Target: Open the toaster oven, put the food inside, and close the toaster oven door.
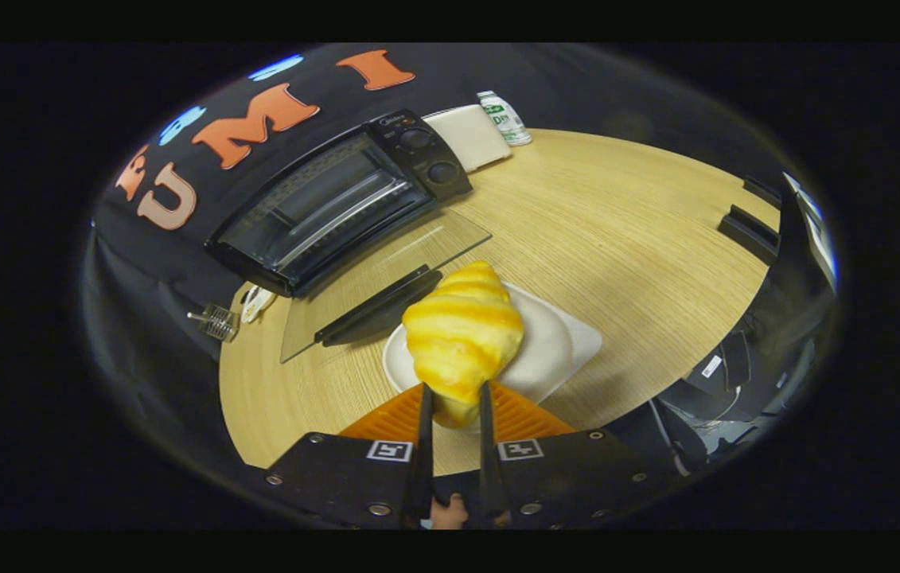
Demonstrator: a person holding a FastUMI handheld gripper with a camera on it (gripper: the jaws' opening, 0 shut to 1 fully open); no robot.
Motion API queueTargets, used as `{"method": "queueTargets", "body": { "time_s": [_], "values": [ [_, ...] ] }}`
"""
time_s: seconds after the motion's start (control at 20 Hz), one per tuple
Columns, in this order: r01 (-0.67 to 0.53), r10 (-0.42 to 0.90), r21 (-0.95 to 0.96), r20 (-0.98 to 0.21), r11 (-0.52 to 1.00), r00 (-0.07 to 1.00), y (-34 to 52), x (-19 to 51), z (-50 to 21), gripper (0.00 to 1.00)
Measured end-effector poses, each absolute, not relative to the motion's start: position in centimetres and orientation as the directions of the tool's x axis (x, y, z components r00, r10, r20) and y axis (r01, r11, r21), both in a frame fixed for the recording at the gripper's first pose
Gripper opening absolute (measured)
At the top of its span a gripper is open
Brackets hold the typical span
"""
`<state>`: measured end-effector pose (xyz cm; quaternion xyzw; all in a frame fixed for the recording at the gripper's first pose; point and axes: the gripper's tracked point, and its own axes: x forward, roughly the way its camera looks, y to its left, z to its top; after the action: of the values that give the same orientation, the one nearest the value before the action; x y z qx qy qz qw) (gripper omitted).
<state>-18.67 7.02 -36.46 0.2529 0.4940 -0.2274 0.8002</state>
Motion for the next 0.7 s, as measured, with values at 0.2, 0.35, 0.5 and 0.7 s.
{"method": "queueTargets", "body": {
  "time_s": [0.2, 0.35, 0.5, 0.7],
  "values": [
    [0.572, -0.063, 0.246, -0.883, 0.783, 0.466, 7.1, -18.8, -34.7, 0.23],
    [0.493, -0.005, 0.316, -0.837, 0.811, 0.547, 7.9, -17.6, -32.7, 0.23],
    [0.432, 0.041, 0.374, -0.793, 0.821, 0.608, 8.4, -15.5, -31.7, 0.23],
    [0.375, 0.073, 0.447, -0.715, 0.812, 0.695, 8.0, -11.3, -30.3, 0.23]
  ]
}}
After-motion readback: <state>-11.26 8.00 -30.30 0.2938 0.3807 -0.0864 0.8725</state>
